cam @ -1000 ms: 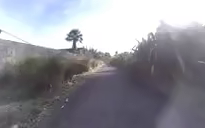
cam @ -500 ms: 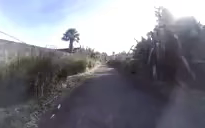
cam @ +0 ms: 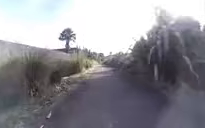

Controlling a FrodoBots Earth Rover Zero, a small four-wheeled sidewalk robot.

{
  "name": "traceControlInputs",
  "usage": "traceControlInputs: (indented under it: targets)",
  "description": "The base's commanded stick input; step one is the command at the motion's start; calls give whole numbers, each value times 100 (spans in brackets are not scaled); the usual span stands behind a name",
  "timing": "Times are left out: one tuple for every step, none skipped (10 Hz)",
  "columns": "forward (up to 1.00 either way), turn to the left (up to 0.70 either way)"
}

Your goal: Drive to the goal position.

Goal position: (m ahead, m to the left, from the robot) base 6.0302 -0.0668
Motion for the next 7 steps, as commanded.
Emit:
traceControlInputs:
  targets:
    - [45,0]
    - [45,0]
    - [45,0]
    - [45,0]
    - [45,0]
    - [45,0]
    - [45,0]
